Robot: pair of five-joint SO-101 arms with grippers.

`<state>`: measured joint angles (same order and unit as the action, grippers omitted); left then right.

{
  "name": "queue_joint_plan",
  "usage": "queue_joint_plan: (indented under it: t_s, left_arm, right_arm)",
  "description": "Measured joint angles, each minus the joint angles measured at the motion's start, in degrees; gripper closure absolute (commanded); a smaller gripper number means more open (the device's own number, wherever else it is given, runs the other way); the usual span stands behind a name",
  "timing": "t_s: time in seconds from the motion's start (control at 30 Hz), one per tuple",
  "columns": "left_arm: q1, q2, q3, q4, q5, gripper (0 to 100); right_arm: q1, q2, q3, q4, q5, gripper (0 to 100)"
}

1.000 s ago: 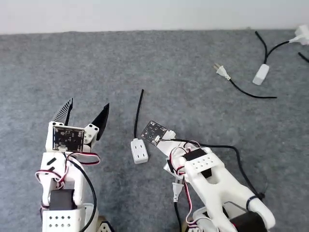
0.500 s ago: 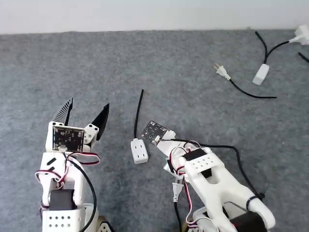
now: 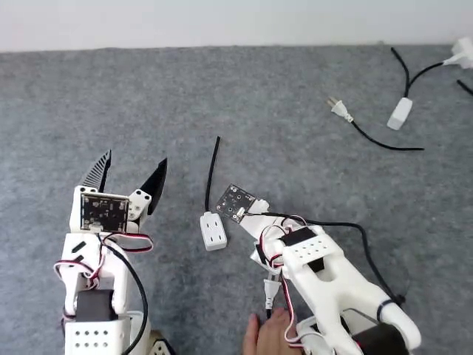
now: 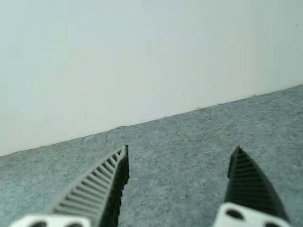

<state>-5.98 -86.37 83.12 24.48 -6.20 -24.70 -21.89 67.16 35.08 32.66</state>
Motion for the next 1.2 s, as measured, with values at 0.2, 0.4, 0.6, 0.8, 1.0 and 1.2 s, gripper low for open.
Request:
queue_joint_plan:
  t_s: [0.2, 0.4, 0.6, 0.8, 1.0, 1.2]
  left_arm:
    - [0.00, 0.00, 0.00, 0.00, 0.00, 67]
    - [0.00, 0.00, 0.00, 0.00, 0.00, 67]
    - [0.35, 0.00, 0.00, 0.00, 0.00, 67]
    - [2.11, 0.00, 1.05, 0.00, 0.00, 67]
    - [2.11, 0.00, 1.05, 0.00, 0.00, 67]
    - [2.11, 0.00, 1.05, 0.00, 0.00, 67]
  right_arm:
    - [0.00, 0.00, 0.00, 0.00, 0.00, 99.0]
    - [0.00, 0.00, 0.00, 0.00, 0.00, 99.0]
    - [0.00, 0.00, 0.00, 0.00, 0.00, 99.0]
    - [0.00, 0.00, 0.00, 0.00, 0.00, 99.0]
    - [0.00, 0.00, 0.00, 0.00, 0.00, 99.0]
    - [0.00, 0.00, 0.00, 0.00, 0.00, 99.0]
